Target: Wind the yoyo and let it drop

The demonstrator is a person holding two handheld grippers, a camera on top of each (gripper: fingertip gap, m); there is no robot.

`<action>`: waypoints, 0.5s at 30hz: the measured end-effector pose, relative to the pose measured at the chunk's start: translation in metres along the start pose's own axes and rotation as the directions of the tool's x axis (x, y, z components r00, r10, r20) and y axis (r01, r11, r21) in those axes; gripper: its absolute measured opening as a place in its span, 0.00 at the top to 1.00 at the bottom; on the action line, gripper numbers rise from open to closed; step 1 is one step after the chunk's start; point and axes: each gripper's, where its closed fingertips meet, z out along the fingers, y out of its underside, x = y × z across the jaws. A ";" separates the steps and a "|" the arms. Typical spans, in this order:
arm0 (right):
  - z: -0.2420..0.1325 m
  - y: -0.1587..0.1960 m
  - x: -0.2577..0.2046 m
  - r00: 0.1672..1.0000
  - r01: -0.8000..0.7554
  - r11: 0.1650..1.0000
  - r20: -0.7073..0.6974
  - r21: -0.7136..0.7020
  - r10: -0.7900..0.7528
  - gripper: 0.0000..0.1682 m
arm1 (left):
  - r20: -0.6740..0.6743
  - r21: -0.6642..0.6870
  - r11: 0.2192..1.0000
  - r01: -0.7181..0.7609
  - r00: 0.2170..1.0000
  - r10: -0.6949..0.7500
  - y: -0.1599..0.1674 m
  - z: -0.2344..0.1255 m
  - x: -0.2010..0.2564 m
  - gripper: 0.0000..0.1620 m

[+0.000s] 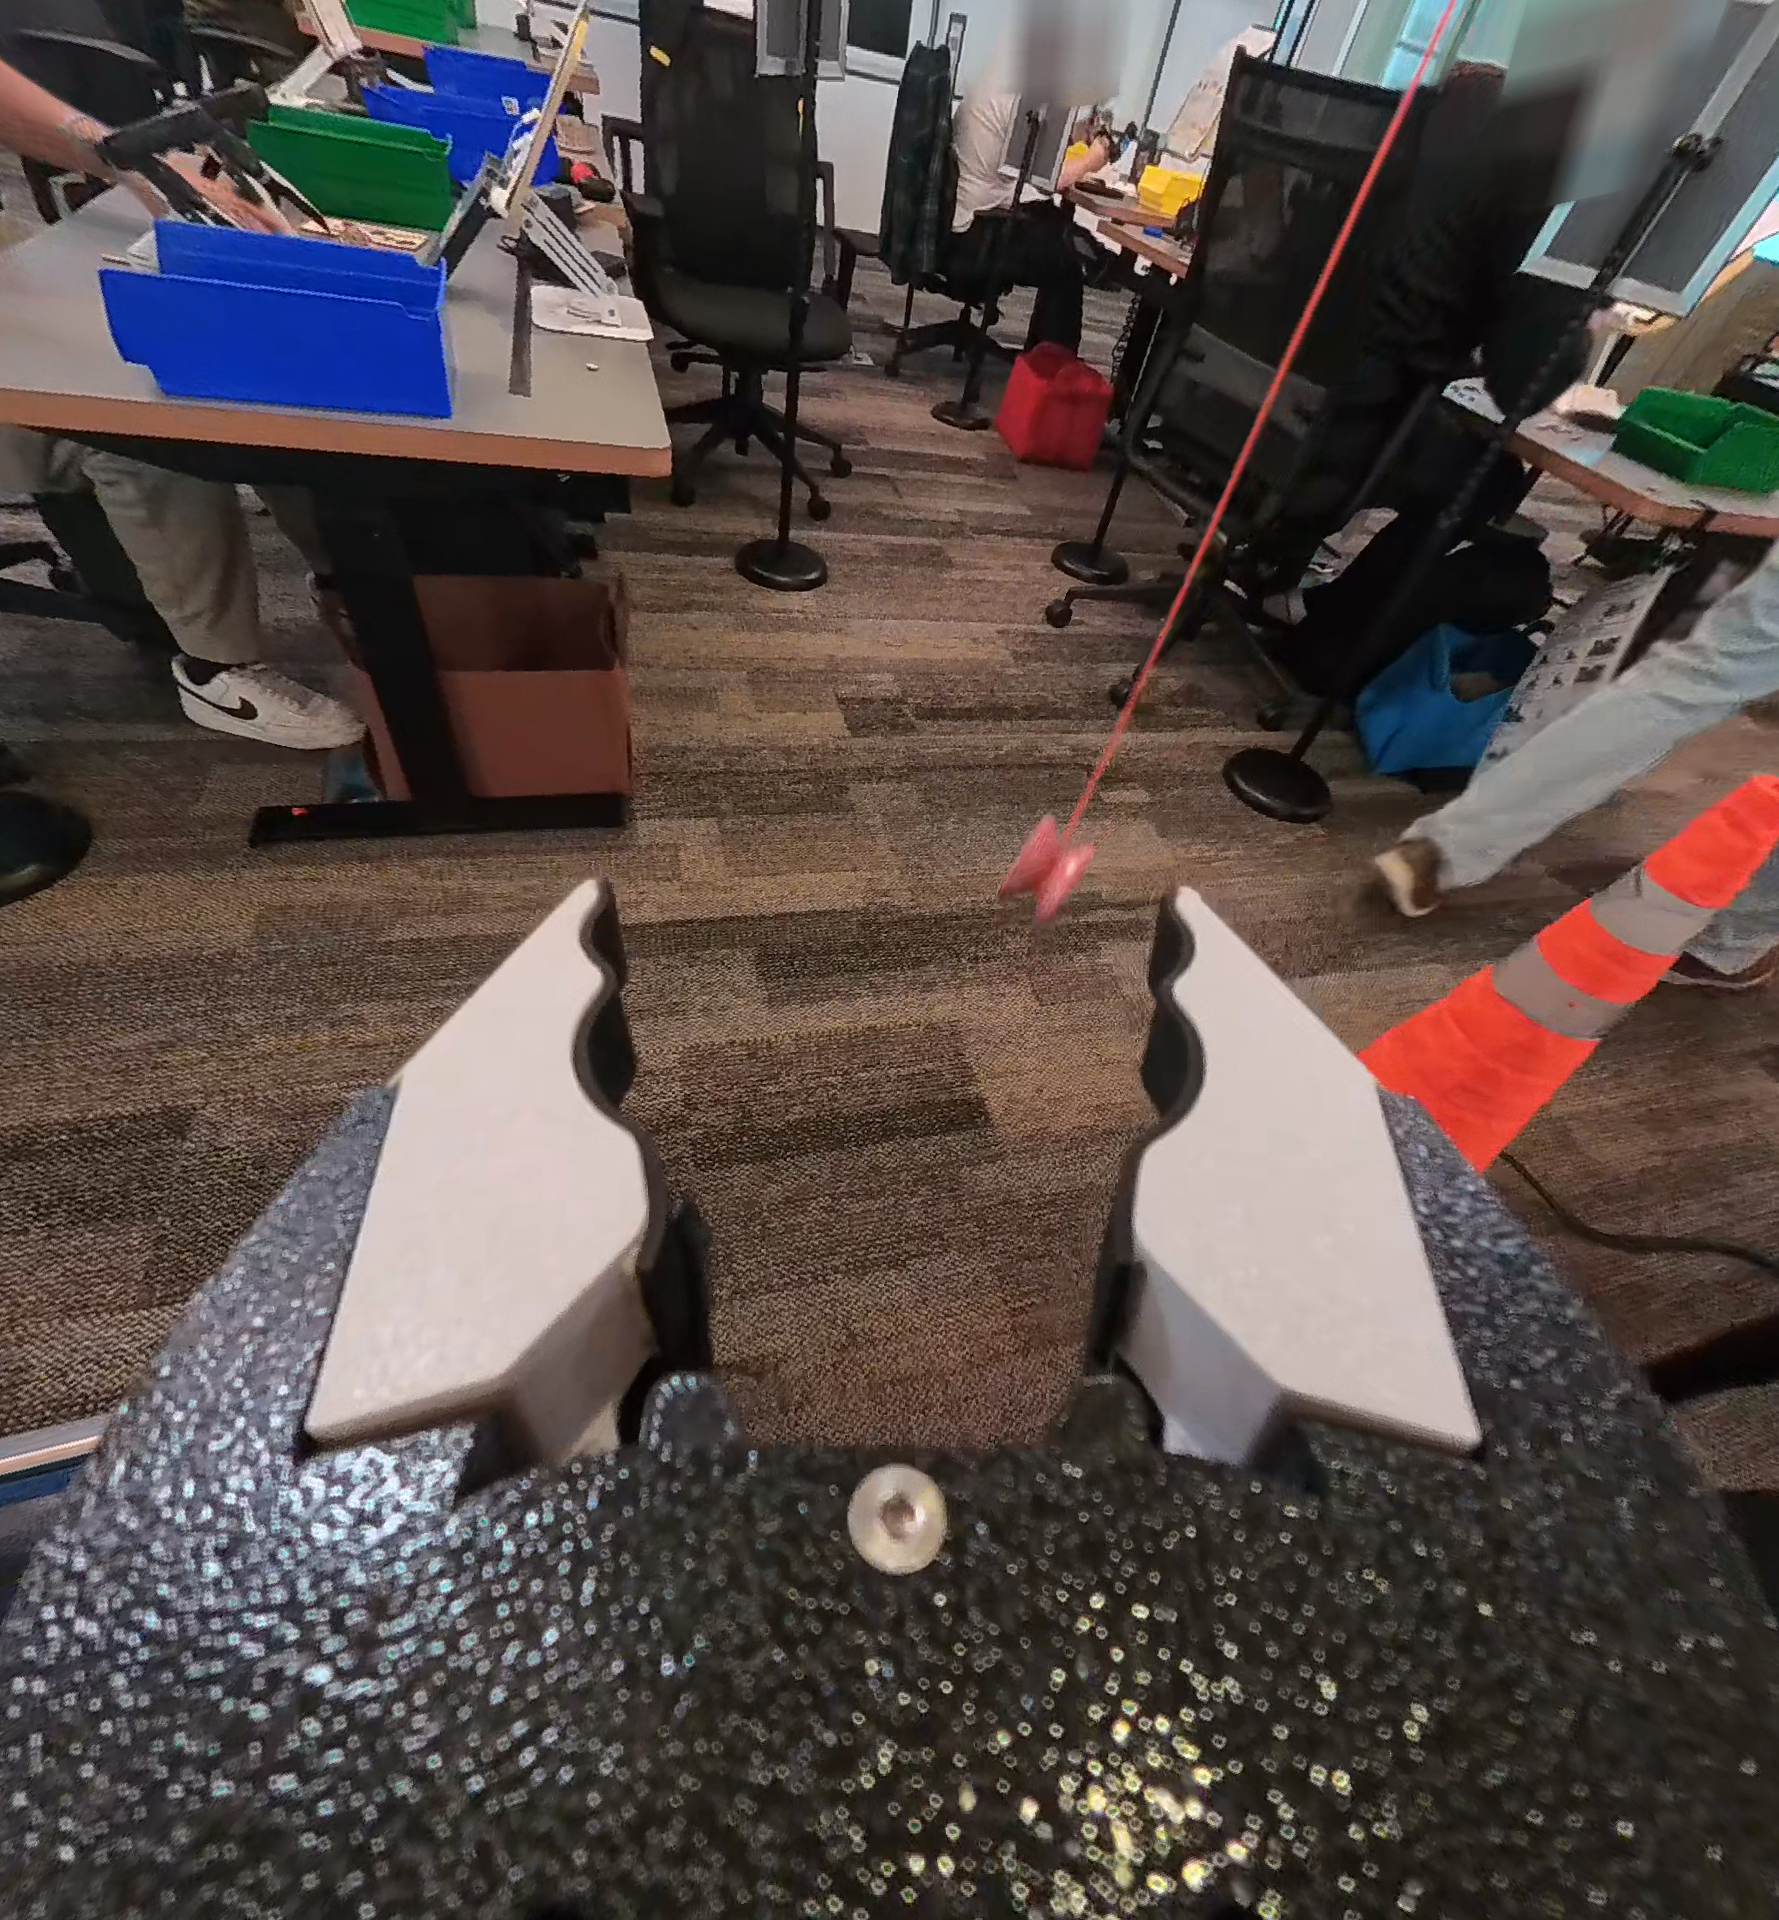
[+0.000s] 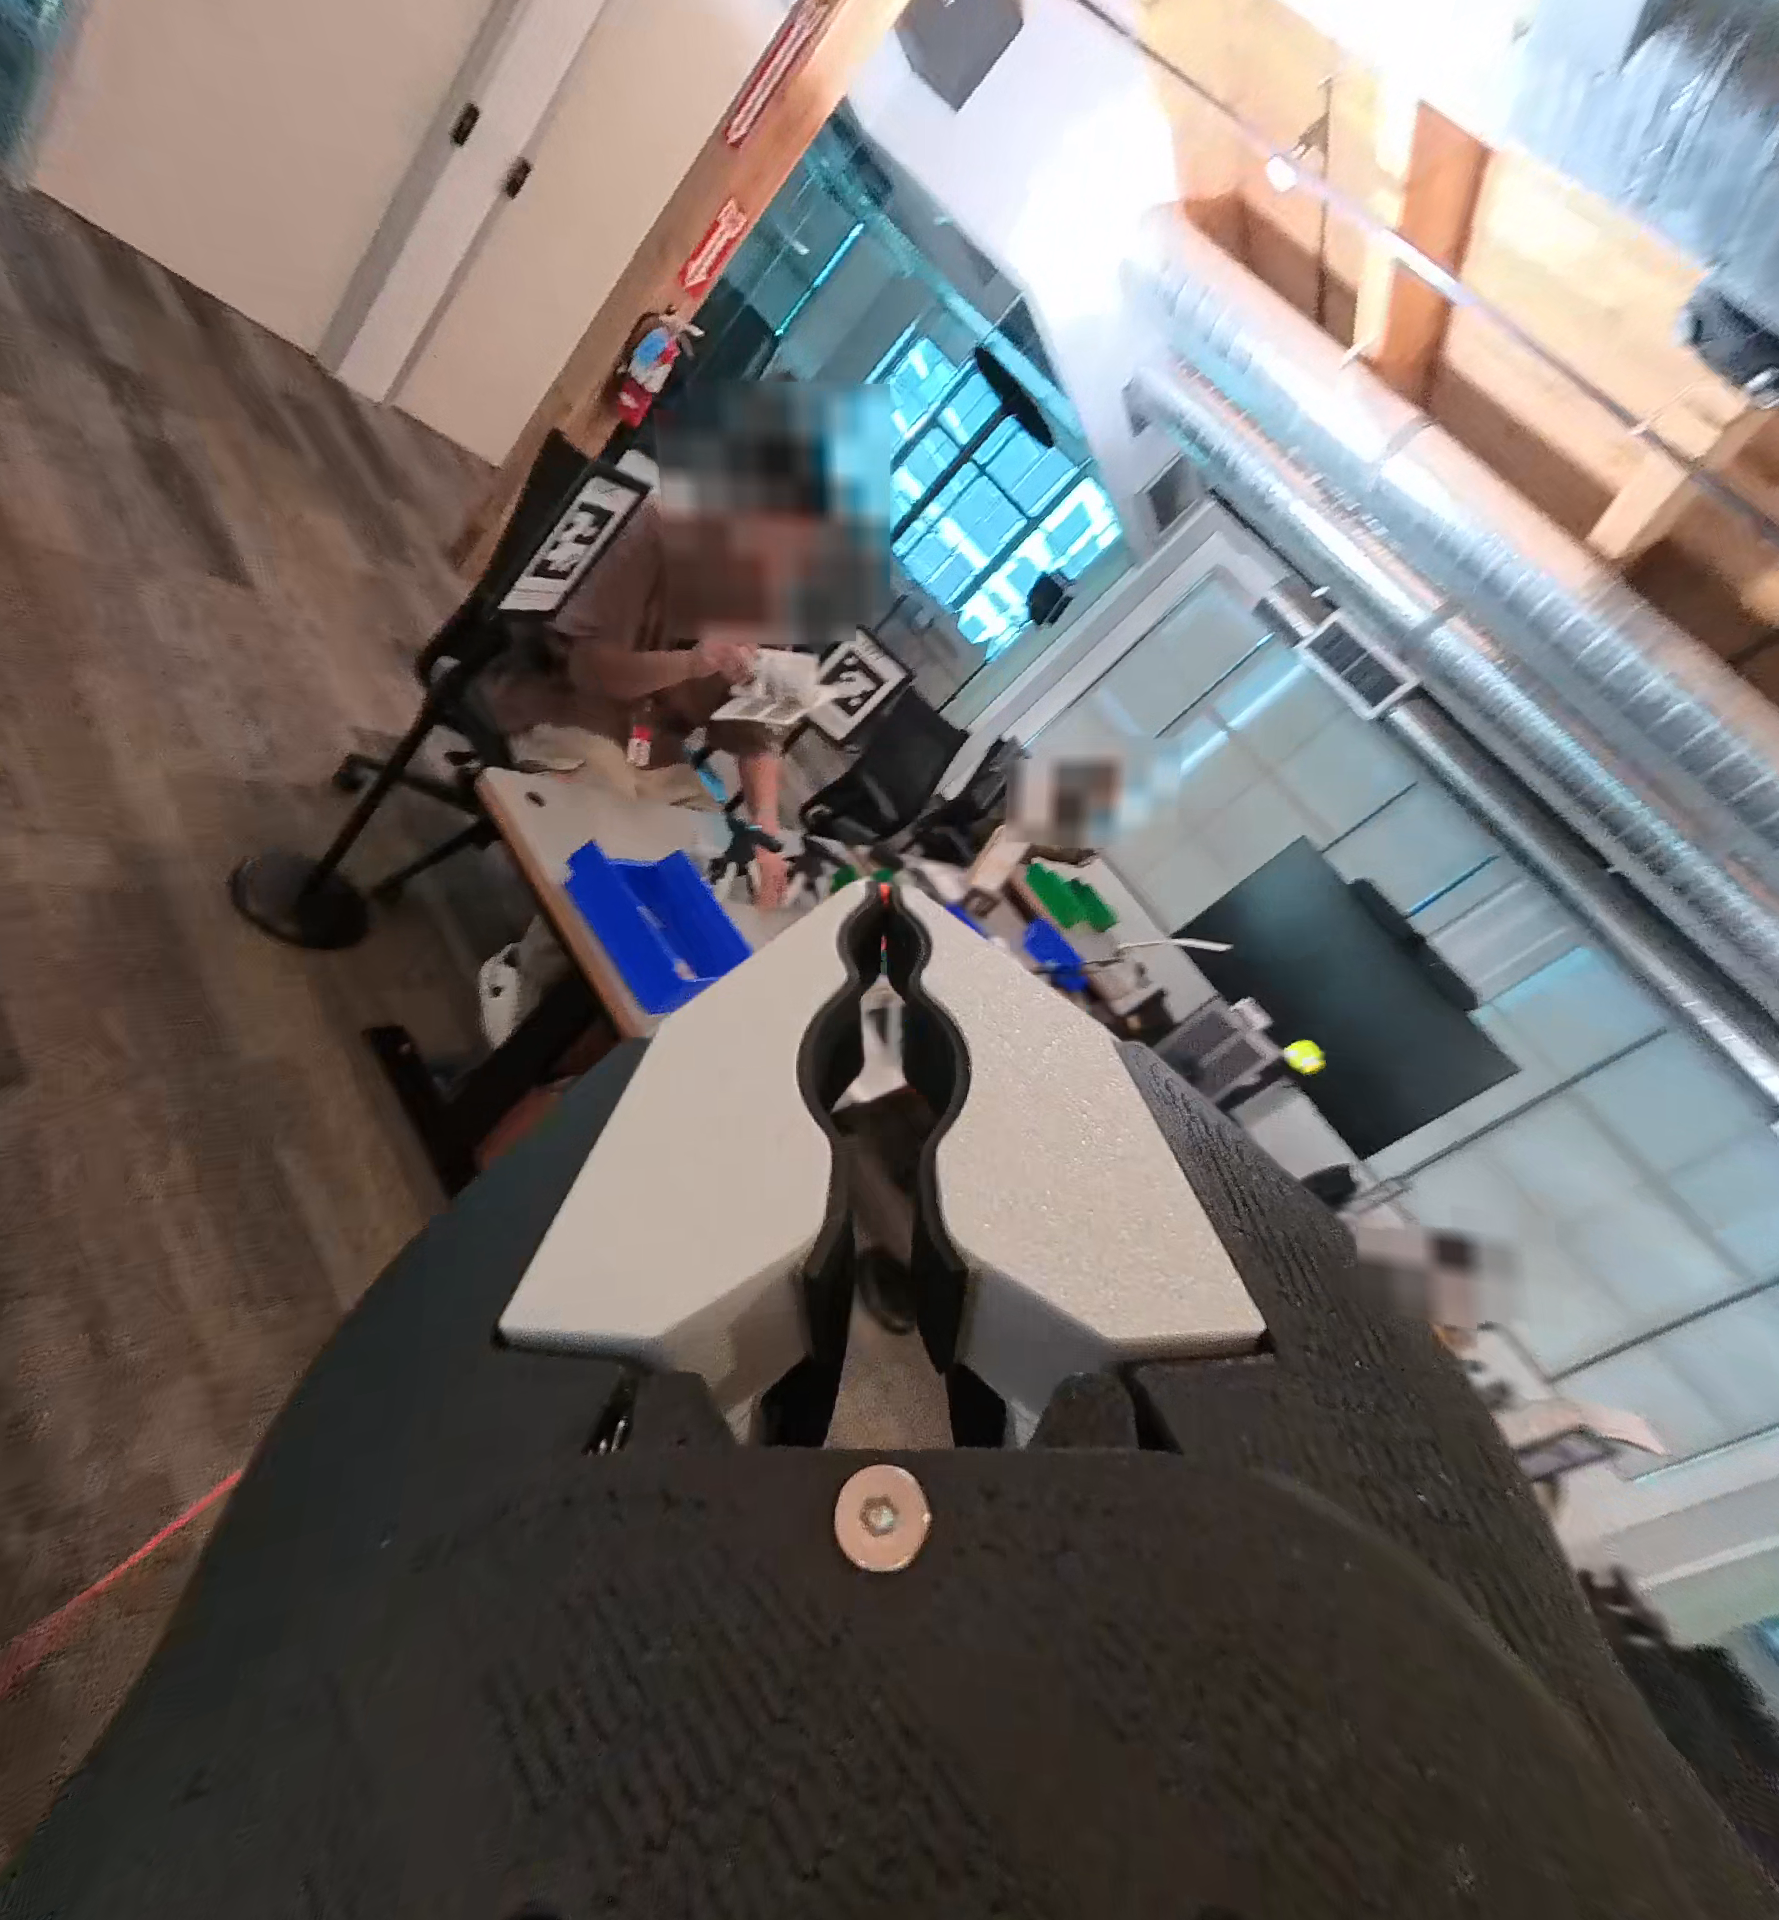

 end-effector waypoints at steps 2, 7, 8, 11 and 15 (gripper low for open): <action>0.005 0.020 -0.026 0.998 -0.047 0.999 0.041 -0.015 0.047 1.00 | -0.005 -0.021 1.000 -0.006 1.000 0.006 0.004 0.001 0.001 0.38; 0.007 0.090 -0.124 0.979 -0.120 0.987 0.154 -0.105 0.135 1.00 | 0.001 -0.061 0.998 0.018 1.000 -0.018 0.017 0.004 -0.006 0.38; 0.006 0.106 -0.147 0.973 -0.127 0.983 0.174 -0.130 0.149 1.00 | 0.002 -0.067 0.998 0.022 1.000 -0.022 0.019 0.004 -0.006 0.38; 0.001 0.151 -0.212 0.953 -0.170 0.968 0.219 -0.186 0.210 1.00 | -0.001 -0.094 0.995 0.023 1.000 -0.024 0.026 0.004 -0.006 0.38; -0.007 0.200 -0.286 0.919 -0.234 0.937 0.255 -0.258 0.300 1.00 | -0.012 -0.119 0.993 0.024 1.000 -0.026 0.033 0.004 -0.003 0.38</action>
